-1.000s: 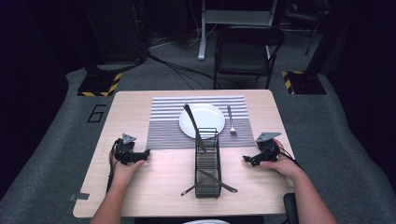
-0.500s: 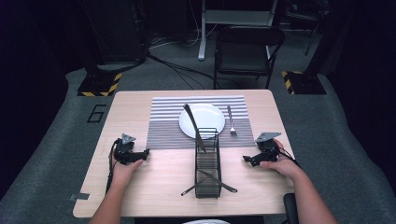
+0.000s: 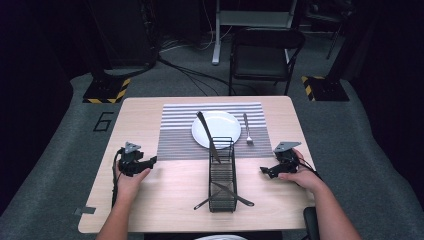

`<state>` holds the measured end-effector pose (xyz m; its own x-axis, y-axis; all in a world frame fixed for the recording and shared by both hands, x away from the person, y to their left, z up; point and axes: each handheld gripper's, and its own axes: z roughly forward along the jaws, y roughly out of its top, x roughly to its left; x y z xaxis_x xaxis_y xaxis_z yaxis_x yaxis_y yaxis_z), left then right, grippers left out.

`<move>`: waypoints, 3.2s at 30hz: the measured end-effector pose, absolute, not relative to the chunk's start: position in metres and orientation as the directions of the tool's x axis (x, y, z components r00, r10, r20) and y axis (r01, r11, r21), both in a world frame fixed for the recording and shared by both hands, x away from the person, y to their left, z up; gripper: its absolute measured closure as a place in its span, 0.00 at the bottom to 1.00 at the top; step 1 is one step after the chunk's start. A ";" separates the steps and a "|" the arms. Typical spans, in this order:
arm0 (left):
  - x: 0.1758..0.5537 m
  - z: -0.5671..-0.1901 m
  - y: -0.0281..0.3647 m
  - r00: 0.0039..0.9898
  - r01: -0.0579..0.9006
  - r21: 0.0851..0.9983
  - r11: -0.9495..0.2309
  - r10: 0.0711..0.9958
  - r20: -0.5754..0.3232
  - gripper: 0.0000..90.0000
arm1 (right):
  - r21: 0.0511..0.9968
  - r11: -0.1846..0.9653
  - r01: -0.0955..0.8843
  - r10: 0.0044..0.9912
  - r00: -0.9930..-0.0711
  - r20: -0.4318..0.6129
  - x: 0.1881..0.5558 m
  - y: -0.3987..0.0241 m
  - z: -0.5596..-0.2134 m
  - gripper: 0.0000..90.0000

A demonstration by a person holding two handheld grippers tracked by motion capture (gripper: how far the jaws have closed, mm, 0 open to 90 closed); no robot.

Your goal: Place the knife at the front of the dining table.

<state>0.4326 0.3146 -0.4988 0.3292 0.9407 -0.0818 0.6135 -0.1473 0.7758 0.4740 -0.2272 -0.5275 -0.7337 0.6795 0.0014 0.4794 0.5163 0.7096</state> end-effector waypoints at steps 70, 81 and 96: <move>0.444 -0.357 0.187 0.643 0.503 0.815 -0.288 0.755 -0.131 0.58 | 0.709 0.518 0.478 0.679 -0.735 0.000 0.474 -0.227 -0.528 0.00; 0.453 -0.364 0.168 0.666 0.507 0.812 -0.289 0.730 -0.156 0.60 | 0.709 0.518 0.478 0.678 -0.735 0.000 0.474 -0.227 -0.528 0.00; 0.464 -0.376 0.151 0.680 0.517 0.806 -0.287 0.710 -0.184 0.66 | 0.709 0.518 0.478 0.678 -0.735 0.000 0.474 -0.227 -0.528 0.00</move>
